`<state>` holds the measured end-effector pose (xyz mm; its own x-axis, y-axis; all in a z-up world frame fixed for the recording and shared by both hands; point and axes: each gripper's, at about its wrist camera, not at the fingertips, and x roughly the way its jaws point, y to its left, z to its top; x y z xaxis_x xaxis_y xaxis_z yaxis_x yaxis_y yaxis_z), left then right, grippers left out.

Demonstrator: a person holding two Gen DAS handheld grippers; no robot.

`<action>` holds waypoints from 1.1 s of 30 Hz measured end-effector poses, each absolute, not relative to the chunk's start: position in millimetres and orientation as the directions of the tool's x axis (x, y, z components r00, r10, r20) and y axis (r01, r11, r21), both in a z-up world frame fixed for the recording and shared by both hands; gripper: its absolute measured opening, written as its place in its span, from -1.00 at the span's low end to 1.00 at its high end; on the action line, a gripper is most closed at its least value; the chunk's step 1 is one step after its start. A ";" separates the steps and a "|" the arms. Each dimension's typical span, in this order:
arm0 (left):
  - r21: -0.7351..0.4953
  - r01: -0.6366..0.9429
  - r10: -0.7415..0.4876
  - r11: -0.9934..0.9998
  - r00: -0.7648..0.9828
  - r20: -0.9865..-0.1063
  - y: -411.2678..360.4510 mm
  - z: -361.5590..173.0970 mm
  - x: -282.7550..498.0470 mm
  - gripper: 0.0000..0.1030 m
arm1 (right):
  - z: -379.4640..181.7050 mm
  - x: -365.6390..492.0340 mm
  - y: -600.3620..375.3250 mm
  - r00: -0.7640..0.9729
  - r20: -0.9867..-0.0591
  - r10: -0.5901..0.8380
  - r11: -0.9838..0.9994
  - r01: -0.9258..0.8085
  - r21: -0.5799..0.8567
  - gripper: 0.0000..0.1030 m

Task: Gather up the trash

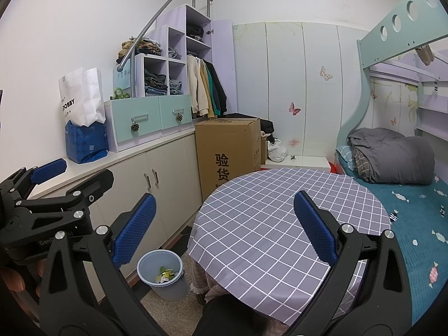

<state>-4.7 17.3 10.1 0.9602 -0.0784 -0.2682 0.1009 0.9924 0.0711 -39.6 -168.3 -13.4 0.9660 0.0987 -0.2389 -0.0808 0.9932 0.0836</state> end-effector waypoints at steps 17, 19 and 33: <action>0.071 0.101 -0.079 0.992 0.959 -0.272 18.8 9.7 -4.2 0.88 | -11.2 -38.4 -171.3 0.965 -0.242 0.102 0.993 -0.084 0.082 0.87; 0.071 0.102 -0.079 0.992 0.959 -0.271 18.6 10.4 -3.7 0.88 | -12.0 -38.6 -172.2 0.965 -0.243 0.103 0.993 -0.085 0.083 0.87; 0.074 0.105 -0.080 0.992 0.957 -0.280 24.5 2.1 -3.5 0.88 | -14.8 -41.7 -176.6 0.964 -0.247 0.103 0.993 -0.085 0.084 0.87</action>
